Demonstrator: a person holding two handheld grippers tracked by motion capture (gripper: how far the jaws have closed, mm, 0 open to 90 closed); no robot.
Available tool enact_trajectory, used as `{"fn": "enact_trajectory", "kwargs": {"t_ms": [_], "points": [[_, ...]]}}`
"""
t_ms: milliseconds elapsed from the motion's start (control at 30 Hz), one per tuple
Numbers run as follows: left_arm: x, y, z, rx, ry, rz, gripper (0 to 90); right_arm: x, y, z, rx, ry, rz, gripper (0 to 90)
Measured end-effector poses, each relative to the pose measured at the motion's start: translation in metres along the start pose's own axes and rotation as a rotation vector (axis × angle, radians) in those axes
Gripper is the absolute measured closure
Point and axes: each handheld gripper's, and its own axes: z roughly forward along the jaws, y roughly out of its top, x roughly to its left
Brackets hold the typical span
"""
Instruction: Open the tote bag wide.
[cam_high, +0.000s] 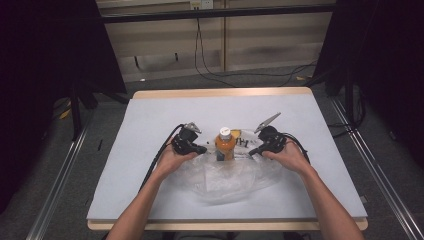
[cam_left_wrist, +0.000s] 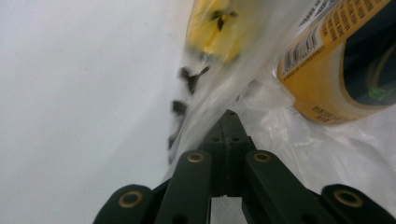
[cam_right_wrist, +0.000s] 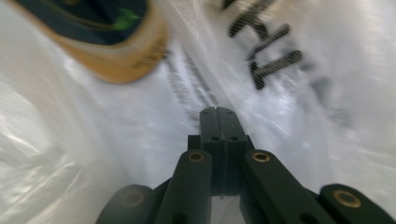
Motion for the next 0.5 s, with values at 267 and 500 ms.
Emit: {"fn": "enact_trajectory", "kwargs": {"t_ms": [267,500], "points": [[0.004,-0.007,-0.006,-0.007,0.028,-0.011,90.0,-0.027,-0.009,-0.011,-0.047,-0.115,0.095,90.0],[0.002,-0.007,-0.007,0.0,0.049,-0.002,90.0,-0.037,-0.011,-0.014,-0.081,-0.248,0.123,90.0]]}}
